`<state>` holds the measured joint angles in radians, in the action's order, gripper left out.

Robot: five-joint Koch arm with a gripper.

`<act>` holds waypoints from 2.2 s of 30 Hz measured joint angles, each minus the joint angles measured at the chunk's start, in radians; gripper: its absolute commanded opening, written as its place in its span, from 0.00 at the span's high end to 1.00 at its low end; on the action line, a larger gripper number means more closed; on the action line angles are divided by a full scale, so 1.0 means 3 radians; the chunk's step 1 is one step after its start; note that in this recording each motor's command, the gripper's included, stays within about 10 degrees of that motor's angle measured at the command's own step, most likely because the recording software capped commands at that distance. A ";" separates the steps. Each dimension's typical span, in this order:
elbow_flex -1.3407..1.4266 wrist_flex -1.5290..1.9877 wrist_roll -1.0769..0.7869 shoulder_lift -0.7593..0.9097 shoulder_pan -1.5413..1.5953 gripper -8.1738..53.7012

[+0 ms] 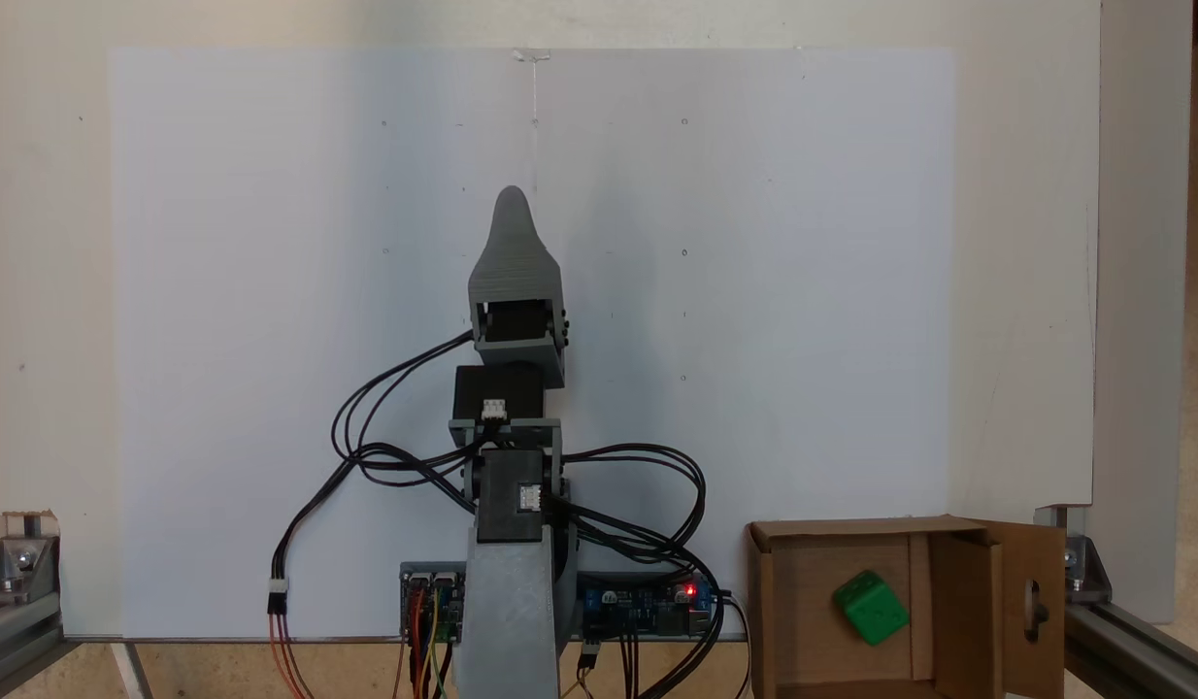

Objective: Grasp a green dice and put it in the bin.

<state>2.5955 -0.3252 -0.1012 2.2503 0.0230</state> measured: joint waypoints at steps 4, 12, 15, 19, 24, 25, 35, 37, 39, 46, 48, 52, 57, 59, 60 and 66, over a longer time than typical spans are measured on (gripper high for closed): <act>0.0445 -0.0557 0.0000 0.0000 -0.0015 0.15; 0.0854 -0.1636 0.0000 0.0026 -0.0005 0.15; 0.1002 -0.2035 0.0000 0.0031 -0.0005 0.15; 0.1191 -0.2557 0.0000 0.0031 -0.0005 0.16; 0.1437 -0.3211 0.0000 0.0031 -0.0005 0.16; 0.1452 -0.3334 0.0000 0.0031 0.0000 0.16; 0.1600 -0.3625 0.0000 0.0031 0.0000 0.15; 0.1606 -0.3671 0.0000 0.0026 -0.0010 0.15; 0.1606 -0.3692 0.0000 0.0031 -0.0010 0.15; 0.1606 -0.3692 0.0000 0.0031 -0.0015 0.15; 0.1606 -0.3692 0.0000 0.0026 -0.0015 0.15; 0.1606 -0.3692 0.0000 0.0031 -0.0015 0.15; 0.1606 -0.3692 0.0000 0.0026 -0.0015 0.15; 0.1606 -0.3692 0.0000 0.0026 -0.0015 0.15; 0.1606 -0.3692 0.0000 0.0031 -0.0015 0.15; 0.1611 -0.3692 0.0000 0.0031 -0.0015 0.15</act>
